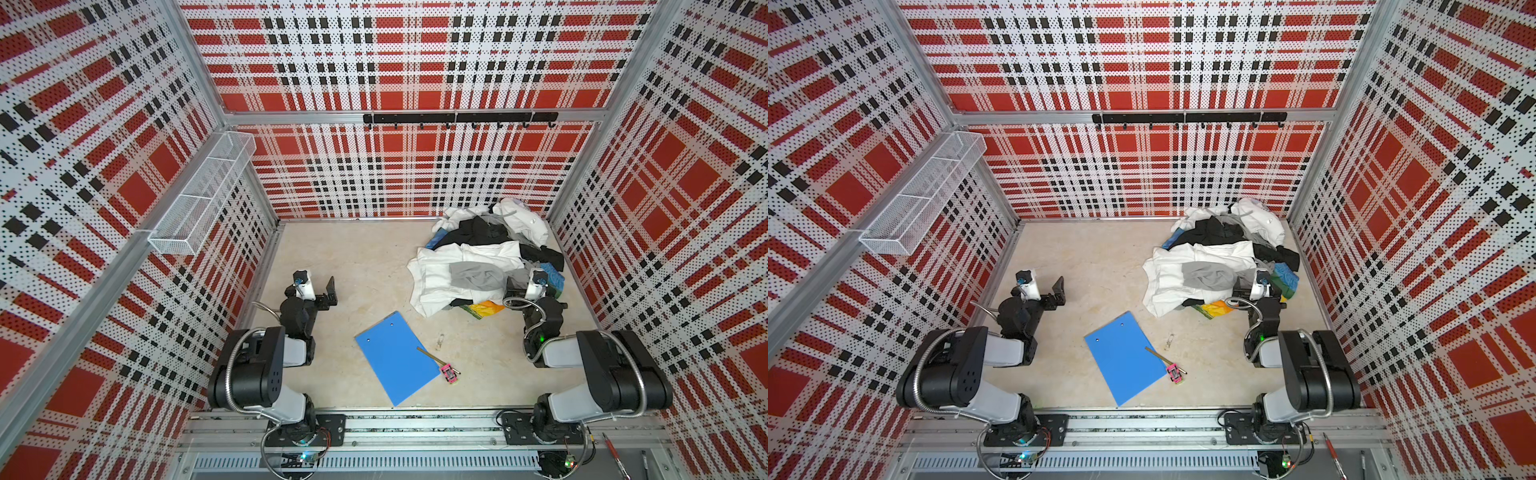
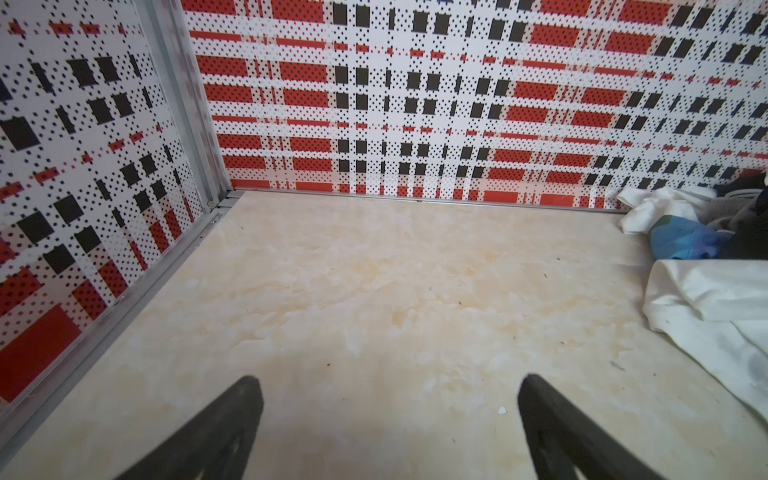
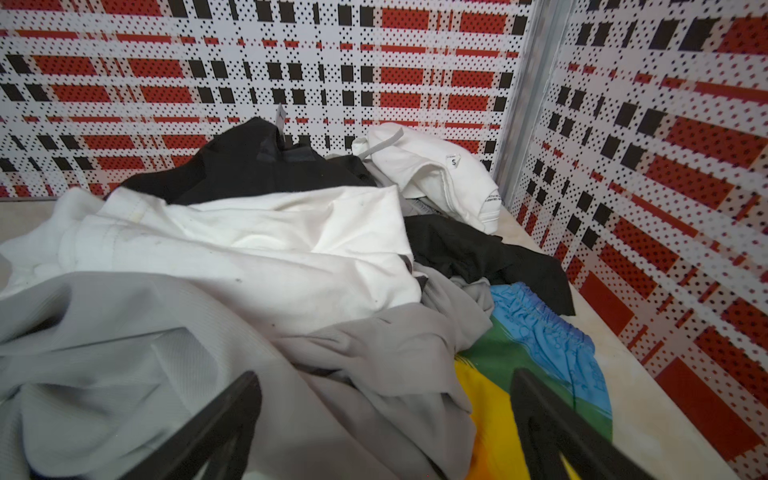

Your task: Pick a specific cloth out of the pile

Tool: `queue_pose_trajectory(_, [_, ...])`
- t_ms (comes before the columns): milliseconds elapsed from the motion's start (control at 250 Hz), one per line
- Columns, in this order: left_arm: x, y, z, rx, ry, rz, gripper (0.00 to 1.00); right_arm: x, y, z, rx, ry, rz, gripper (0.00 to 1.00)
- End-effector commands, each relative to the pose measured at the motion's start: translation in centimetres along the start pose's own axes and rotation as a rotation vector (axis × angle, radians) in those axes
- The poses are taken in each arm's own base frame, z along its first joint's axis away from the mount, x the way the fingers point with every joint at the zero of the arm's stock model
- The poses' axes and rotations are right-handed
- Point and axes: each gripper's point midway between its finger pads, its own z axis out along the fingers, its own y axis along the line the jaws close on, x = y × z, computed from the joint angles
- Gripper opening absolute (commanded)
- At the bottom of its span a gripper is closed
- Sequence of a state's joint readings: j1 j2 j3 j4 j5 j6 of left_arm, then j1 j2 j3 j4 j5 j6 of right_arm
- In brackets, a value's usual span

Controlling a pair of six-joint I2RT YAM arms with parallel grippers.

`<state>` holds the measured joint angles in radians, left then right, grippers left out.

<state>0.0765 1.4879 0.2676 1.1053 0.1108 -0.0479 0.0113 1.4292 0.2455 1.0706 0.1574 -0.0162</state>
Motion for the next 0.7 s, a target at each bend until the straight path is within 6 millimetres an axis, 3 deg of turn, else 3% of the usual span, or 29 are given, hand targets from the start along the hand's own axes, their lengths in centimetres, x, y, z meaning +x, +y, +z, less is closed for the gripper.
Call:
queue_pose_trajectory(0, [-1.8, -0.5, 0.4, -0.008, 0.021, -0.003, 0.99, -2.8, -0.7, -0.2, 0.034, -0.014, 0.060, 1.00])
queue_pose_trajectory(112, [-4.1, -3.3, 0.5, 0.033, 0.017, 0.058, 0.99, -5.1, -0.1, -0.7, 0.014, 0.002, 0.145, 1.00])
queue_pose_trajectory(200, [-7.0, -5.9, 0.4, 0.107, -0.029, -0.043, 0.99, -6.8, 0.7, -0.8, 0.042, 0.050, 0.173, 1.00])
queue_pose_trajectory(384, [-12.3, -12.2, 0.1, 0.285, -0.024, -0.146, 0.99, -10.0, 4.8, -1.1, 0.014, 0.110, 0.116, 1.00])
queue_pose_trajectory(404, [-12.6, -13.8, -0.3, 0.325, -0.017, -0.150, 0.99, -10.2, 5.2, -1.1, 0.012, 0.124, 0.112, 1.00])
queue_pose_trajectory(556, [-16.2, -17.6, -1.8, 0.456, 0.023, -0.192, 0.99, -9.9, 9.5, -1.0, -0.056, 0.194, 0.020, 1.00])
queue_pose_trajectory(696, [-18.9, -19.2, -2.7, 0.531, 0.084, -0.226, 0.99, -7.0, 12.2, -0.5, -0.147, 0.328, -0.014, 1.00])
